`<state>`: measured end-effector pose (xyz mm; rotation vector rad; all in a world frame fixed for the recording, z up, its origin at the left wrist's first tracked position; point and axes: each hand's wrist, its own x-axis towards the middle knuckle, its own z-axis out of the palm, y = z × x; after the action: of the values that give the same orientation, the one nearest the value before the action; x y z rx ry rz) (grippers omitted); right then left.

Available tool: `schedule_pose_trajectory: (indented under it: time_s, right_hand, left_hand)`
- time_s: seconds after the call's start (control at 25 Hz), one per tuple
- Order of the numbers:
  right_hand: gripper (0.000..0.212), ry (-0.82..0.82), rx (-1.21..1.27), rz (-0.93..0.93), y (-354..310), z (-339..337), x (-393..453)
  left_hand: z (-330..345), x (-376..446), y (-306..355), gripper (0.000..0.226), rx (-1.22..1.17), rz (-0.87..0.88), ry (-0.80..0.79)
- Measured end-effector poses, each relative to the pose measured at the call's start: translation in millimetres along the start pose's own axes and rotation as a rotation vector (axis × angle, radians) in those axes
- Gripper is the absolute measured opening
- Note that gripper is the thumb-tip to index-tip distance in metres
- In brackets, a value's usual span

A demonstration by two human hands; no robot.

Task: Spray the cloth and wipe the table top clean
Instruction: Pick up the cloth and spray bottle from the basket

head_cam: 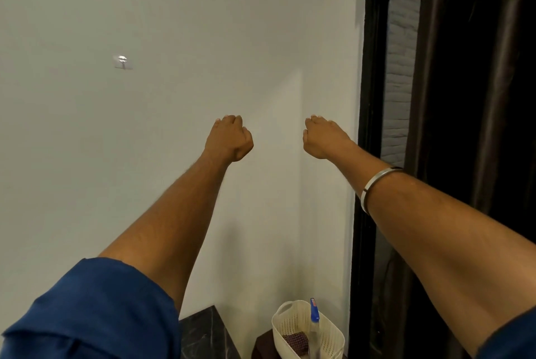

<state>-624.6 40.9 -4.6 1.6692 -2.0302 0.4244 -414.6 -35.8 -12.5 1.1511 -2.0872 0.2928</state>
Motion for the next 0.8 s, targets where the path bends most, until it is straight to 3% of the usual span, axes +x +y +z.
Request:
schedule_pose_trajectory:
  time_s: [0.28,0.8]
  right_hand:
    - [0.052,-0.059,-0.022,0.057,59,40,22]
    - [0.045,-0.165,0.014,0.124,99,168,82]
  left_hand:
    - [69,35,37,0.046,-0.018,0.040,-0.058]
    - [244,98,29,0.045,-0.101,0.062,-0.227]
